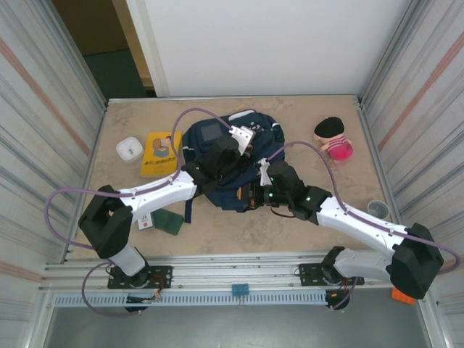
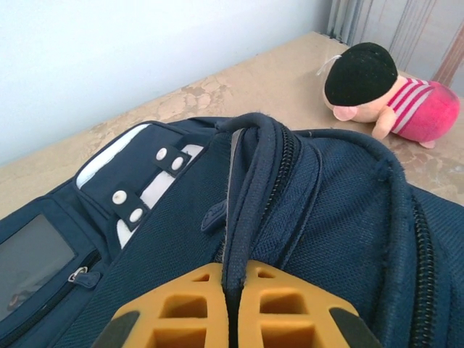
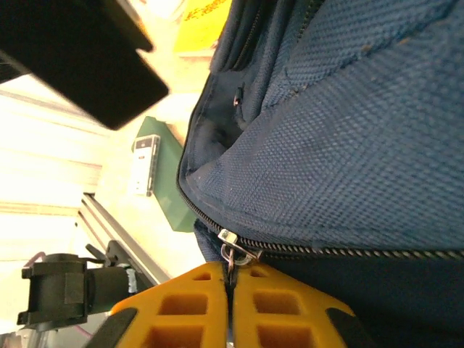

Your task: Pack the student bag

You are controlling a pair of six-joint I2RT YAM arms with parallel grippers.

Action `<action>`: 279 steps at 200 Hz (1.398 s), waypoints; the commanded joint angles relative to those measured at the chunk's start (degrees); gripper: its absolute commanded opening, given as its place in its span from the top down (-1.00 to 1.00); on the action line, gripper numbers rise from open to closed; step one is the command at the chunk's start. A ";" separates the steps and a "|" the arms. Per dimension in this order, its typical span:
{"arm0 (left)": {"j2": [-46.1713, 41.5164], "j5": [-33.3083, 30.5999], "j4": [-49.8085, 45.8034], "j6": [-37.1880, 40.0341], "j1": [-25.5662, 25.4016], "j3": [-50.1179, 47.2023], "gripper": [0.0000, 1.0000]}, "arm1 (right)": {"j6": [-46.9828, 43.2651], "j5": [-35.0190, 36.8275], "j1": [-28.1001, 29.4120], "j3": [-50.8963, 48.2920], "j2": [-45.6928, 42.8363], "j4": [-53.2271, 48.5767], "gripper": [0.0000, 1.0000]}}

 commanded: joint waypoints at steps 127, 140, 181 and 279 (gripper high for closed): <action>-9.28 36.72 9.32 3.91 8.26 -5.18 1.00 | 12.08 -6.31 -15.40 -13.77 -13.31 14.78 -0.51; -9.13 39.19 8.89 3.70 8.26 -4.93 1.00 | 11.81 -8.07 -15.32 -13.13 -11.70 18.86 -0.50; -9.36 39.92 4.72 2.90 8.32 -3.90 1.00 | 8.95 -9.05 -14.40 -9.80 -9.35 22.13 0.16; -27.83 9.10 -19.84 -4.14 -0.58 -9.30 0.02 | 5.39 -1.14 -8.19 -5.45 -5.79 23.57 1.00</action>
